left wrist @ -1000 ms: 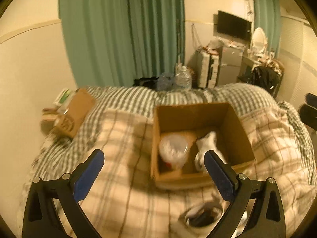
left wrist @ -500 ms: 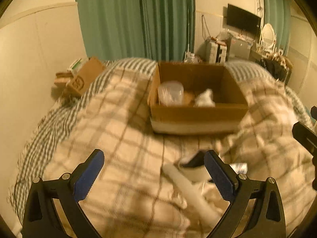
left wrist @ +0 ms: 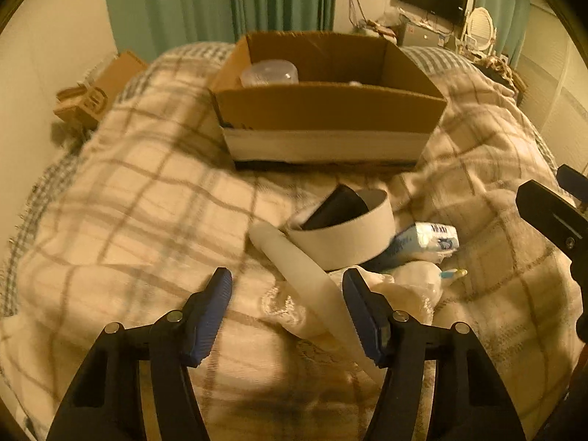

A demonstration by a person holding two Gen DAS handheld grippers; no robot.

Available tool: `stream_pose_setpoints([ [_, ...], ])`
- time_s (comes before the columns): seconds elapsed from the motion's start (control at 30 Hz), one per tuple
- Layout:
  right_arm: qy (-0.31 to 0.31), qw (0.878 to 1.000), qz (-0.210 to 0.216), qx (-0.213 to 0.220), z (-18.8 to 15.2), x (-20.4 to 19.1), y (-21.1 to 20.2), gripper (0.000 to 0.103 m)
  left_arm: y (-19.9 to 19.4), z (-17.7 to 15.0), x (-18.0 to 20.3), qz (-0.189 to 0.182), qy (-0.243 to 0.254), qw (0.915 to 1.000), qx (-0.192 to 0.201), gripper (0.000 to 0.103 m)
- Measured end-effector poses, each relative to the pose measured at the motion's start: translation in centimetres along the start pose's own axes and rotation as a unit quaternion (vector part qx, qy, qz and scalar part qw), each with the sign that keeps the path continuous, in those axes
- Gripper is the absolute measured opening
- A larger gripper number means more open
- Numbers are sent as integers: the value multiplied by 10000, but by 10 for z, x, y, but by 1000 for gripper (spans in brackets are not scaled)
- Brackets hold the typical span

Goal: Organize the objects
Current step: 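Grasp the white plastic tube with the left tool, then grasp the white lace cloth with the right tool while the left tool carries the tube to the box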

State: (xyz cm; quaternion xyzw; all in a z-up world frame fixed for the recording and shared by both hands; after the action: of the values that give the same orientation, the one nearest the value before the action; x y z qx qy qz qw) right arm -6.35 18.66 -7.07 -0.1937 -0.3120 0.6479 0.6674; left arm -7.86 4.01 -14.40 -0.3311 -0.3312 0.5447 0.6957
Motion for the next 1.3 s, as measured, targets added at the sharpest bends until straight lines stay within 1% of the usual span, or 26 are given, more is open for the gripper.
stream_pose_setpoints([
  [0.03,-19,10000,-7,-8,0,-2,1,95,2,-1,1,-59,14,10000,-25,65],
  [0.07,-30,10000,-11,-15,0,-3,1,95,4,-2,4,-164,49,9998,-71,63],
  [0.1,-45,10000,-10,-26,0,-5,1,95,6,-2,5,-229,58,9997,-98,58],
  [0.13,-64,10000,-8,-36,-1,-6,2,95,7,-3,5,-321,54,9994,-124,38],
  [0.17,-80,10000,-9,-39,-1,-8,2,95,7,-3,5,-460,39,9988,-135,27],
  [0.2,-92,10000,-11,-38,-1,-9,2,95,4,-3,5,-476,38,9988,-95,27],
  [0.27,-102,9999,-15,-28,-2,-10,1,95,-6,-1,3,-510,48,9987,71,22],
  [0.4,-104,9999,-34,-14,-2,-11,-2,95,-29,7,-7,-585,-29,9975,386,19],
  [0.43,-102,9999,-22,-2,-1,-12,-2,95,-34,9,-11,-616,-48,9971,446,16],
  [0.53,-165,9997,134,84,0,-19,-8,95,-43,13,-20,-686,-120,9962,532,16],
  [0.63,-330,9988,318,149,2,-34,-14,95,-49,15,-28,-658,-133,9959,598,16],
  [0.7,-459,9970,616,134,2,-49,-16,95,-54,14,-33,-671,-139,9956,634,16],
  [0.8,-681,9939,863,-6,-2,-69,-9,95,-59,10,-38,-687,-114,9954,654,16],
  [0.93,-976,9891,1044,-362,-12,-92,9,95,-64,5,-46,-653,-109,9953,707,16],
  [1.0,-1109,9868,1058,-531,-18,-101,18,94,-66,4,-50,-636,-138,9950,752,16],
  [1.03,-1164,9856,1075,-599,-21,-104,21,91,-67,3,-51,-637,-140,9949,774,16],
  [1.07,-1213,9845,1081,-667,-23,-107,24,83,-67,3,-52,-645,-143,9947,790,16],
  [1.1,-1278,9832,1070,-744,-26,-110,27,79,-68,3,-52,-655,-146,9945,799,16],
  [1.13,-1319,9822,1077,-796,-28,-112,30,70,-68,2,-52,-669,-144,9944,803,16],
  [1.17,-1356,9811,1087,-847,-30,-114,31,59,-69,2,-53,-685,-142,9943,806,16],
  [1.2,-1389,9805,1074,-887,-32,-116,34,50,-69,2,-52,-690,-142,9942,812,16],
  [1.23,-1402,9808,1025,-889,-32,-117,35,36,-70,1,-52,-699,-140,9941,814,16],
  [1.27,-1414,9812,980,-878,-33,-117,35,28,-70,1,-53,-699,-144,9941,812,16],
  [1.3,-1412,9814,972,-864,-32,-117,34,25,-70,1,-53,-692,-145,9942,814,16],
])
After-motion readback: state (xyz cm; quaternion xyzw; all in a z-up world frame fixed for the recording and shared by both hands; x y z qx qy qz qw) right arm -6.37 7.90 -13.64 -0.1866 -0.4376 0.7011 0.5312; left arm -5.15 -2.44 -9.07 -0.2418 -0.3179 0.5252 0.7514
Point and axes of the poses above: each gripper's, at about its wrist camera, not at the fingertips, and y roughly the way its jaws point, x to its right, z to its top, the point moved 3 cm from there along y, roughly the way its jaws point, and after that the axes turned 6 degrees about -z, right-handed, at the moved point
